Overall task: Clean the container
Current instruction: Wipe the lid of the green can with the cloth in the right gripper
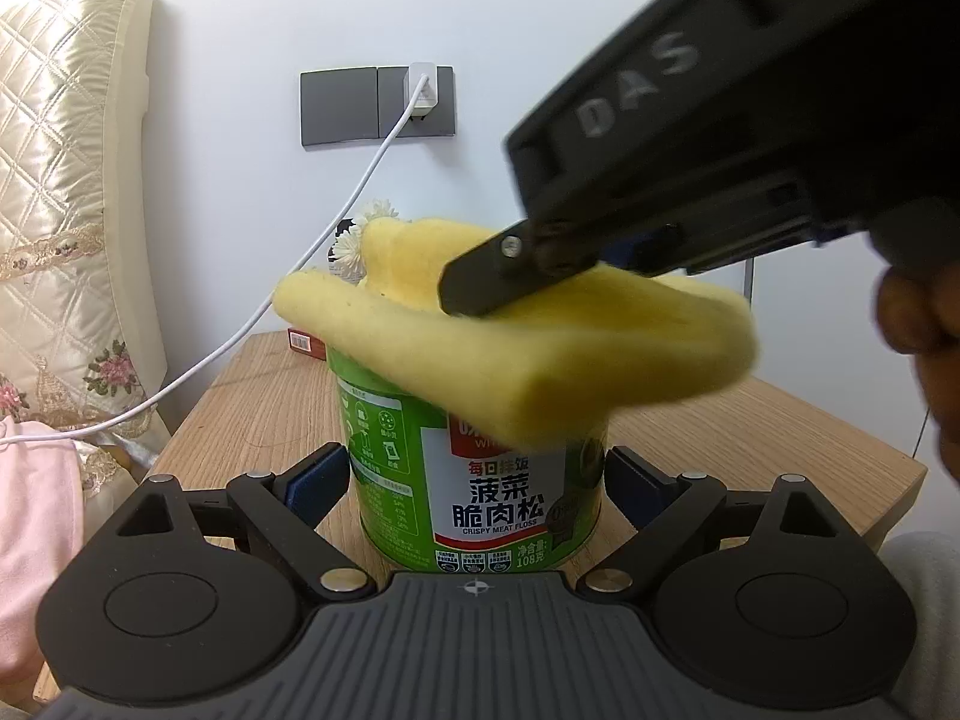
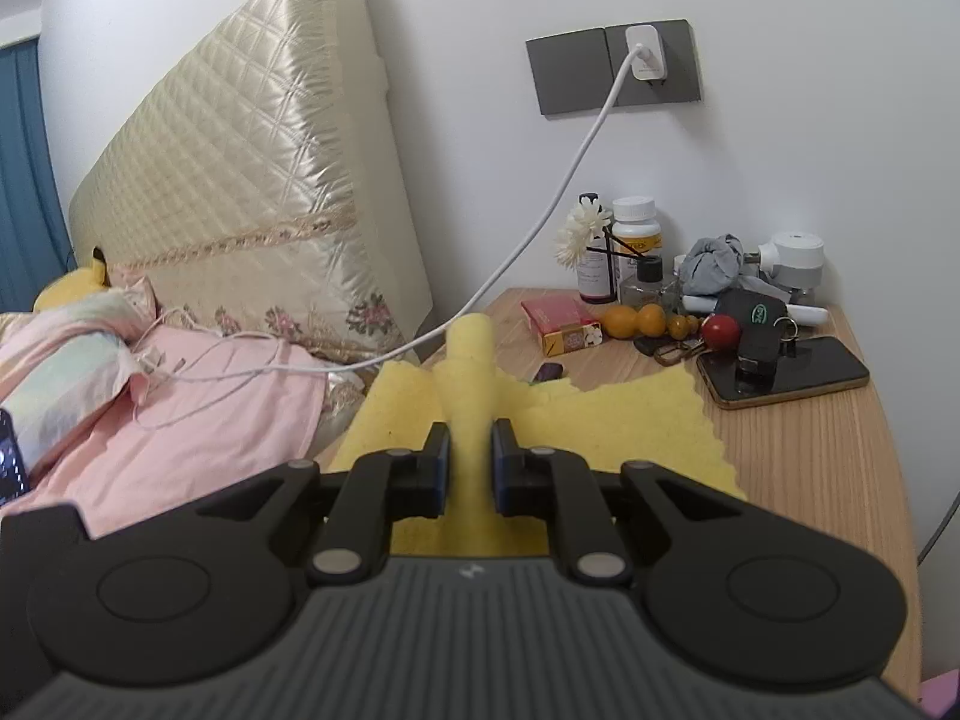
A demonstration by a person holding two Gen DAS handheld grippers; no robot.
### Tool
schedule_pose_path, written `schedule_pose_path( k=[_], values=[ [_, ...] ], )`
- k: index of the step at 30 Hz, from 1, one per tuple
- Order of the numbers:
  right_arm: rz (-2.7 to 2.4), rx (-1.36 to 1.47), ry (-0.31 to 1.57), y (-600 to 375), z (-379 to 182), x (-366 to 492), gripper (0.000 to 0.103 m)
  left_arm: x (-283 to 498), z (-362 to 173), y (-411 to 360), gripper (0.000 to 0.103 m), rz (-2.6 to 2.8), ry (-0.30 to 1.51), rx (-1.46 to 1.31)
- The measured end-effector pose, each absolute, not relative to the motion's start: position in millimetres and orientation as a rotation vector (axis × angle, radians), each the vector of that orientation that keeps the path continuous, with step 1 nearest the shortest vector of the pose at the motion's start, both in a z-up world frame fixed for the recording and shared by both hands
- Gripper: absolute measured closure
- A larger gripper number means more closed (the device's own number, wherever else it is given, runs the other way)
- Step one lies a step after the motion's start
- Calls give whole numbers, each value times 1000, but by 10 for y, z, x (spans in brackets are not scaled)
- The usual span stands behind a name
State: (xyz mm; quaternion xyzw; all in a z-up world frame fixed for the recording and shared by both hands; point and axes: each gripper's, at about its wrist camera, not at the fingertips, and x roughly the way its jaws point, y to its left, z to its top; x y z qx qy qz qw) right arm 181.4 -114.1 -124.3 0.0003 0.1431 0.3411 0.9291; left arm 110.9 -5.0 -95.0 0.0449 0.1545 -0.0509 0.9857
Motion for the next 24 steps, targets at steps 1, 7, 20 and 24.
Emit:
schedule_pose_path(
  k=[1,7,20,24],
  values=[
    [694,-7,291,-1160,-1245,1783,88,1113,-951,-49,9,-103,310,90],
    [619,-19,281,-1321,-1239,1835,88,1144,-950,-48,10,-104,310,91],
    [685,-54,272,-992,-1239,1962,87,1145,-972,-5,10,-101,304,94],
    [721,-49,285,-1023,-1249,1808,88,1164,-975,4,10,-100,303,95]
  ],
)
